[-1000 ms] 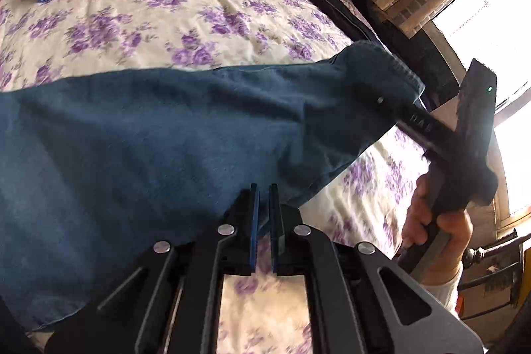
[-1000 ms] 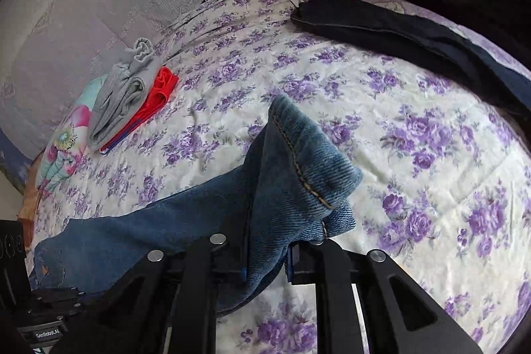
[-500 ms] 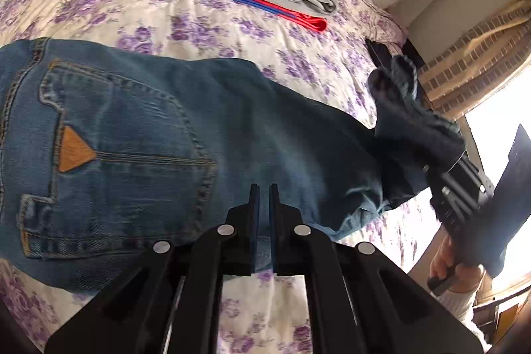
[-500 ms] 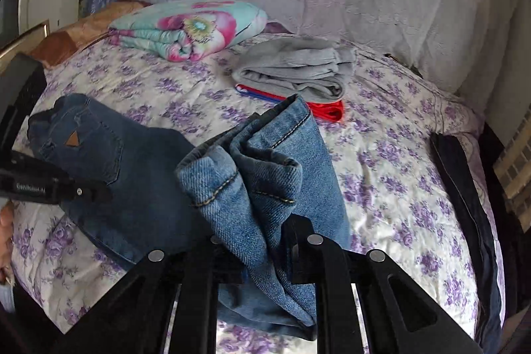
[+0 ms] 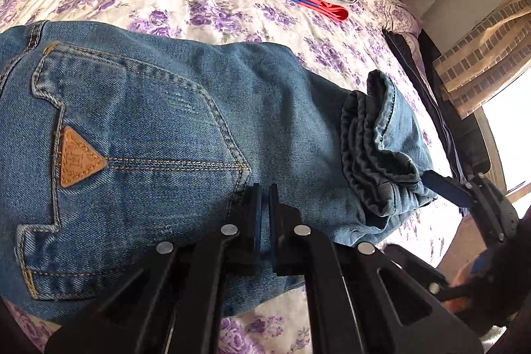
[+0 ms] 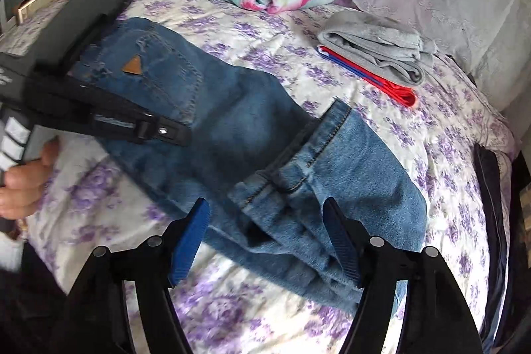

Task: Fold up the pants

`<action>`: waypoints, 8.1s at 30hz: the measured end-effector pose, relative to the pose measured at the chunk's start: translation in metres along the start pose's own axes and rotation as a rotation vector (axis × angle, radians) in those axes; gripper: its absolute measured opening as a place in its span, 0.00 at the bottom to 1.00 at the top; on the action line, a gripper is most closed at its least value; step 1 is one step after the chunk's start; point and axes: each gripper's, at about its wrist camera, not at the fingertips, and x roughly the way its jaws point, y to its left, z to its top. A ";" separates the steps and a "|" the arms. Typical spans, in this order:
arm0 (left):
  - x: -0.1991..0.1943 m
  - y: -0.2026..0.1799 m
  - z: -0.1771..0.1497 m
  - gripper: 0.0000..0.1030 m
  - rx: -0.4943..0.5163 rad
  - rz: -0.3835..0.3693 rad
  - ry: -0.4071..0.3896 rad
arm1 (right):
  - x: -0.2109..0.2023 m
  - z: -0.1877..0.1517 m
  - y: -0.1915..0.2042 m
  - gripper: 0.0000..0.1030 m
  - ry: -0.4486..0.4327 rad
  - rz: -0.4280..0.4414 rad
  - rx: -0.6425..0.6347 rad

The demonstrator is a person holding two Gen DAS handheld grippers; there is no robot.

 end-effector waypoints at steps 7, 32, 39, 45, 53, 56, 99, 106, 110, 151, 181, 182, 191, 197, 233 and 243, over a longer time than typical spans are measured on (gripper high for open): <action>0.000 0.001 -0.002 0.03 0.013 -0.001 -0.004 | 0.004 0.014 -0.061 0.10 0.037 0.022 0.208; -0.076 0.001 -0.020 0.23 0.021 -0.076 -0.100 | 0.100 0.037 -0.111 0.09 0.158 0.201 0.518; -0.166 0.060 -0.046 0.80 -0.195 -0.004 -0.291 | 0.020 -0.007 -0.107 0.34 -0.109 0.317 0.618; -0.149 0.109 -0.063 0.80 -0.409 -0.069 -0.246 | 0.000 -0.050 -0.102 0.34 -0.115 0.319 0.633; -0.098 0.125 -0.052 0.88 -0.513 -0.060 -0.233 | -0.022 -0.086 -0.106 0.34 -0.144 0.288 0.676; -0.079 0.128 -0.032 0.95 -0.507 -0.031 -0.220 | -0.024 -0.094 -0.105 0.34 -0.146 0.287 0.691; -0.109 -0.123 -0.007 0.26 0.335 0.398 -0.473 | -0.038 -0.083 -0.177 0.06 -0.204 0.301 0.822; 0.009 -0.219 -0.003 0.26 0.601 0.336 -0.200 | -0.041 -0.189 -0.206 0.06 -0.180 0.227 1.051; 0.078 -0.242 -0.024 0.31 0.710 0.400 -0.102 | -0.010 -0.205 -0.201 0.06 -0.119 0.256 1.102; 0.006 -0.109 -0.011 0.87 0.223 -0.004 -0.086 | 0.022 -0.053 -0.198 0.25 -0.034 0.300 0.734; 0.006 -0.104 -0.014 0.44 0.234 -0.063 -0.023 | 0.139 0.090 -0.081 0.00 0.306 0.291 0.351; 0.007 -0.104 -0.014 0.44 0.234 -0.059 -0.022 | 0.137 0.088 -0.082 0.00 0.300 0.296 0.349; -0.052 -0.083 -0.016 0.87 0.191 -0.019 -0.155 | -0.003 0.038 -0.144 0.83 -0.024 0.185 0.478; -0.022 -0.024 0.003 0.88 -0.052 -0.022 -0.009 | -0.023 -0.072 -0.190 0.88 0.000 0.178 0.800; 0.019 -0.071 0.060 0.43 0.006 -0.096 0.087 | 0.050 -0.080 -0.178 0.60 -0.043 0.424 0.912; -0.044 -0.094 0.189 0.43 0.015 -0.019 0.000 | 0.024 0.053 -0.246 0.59 -0.152 0.408 0.811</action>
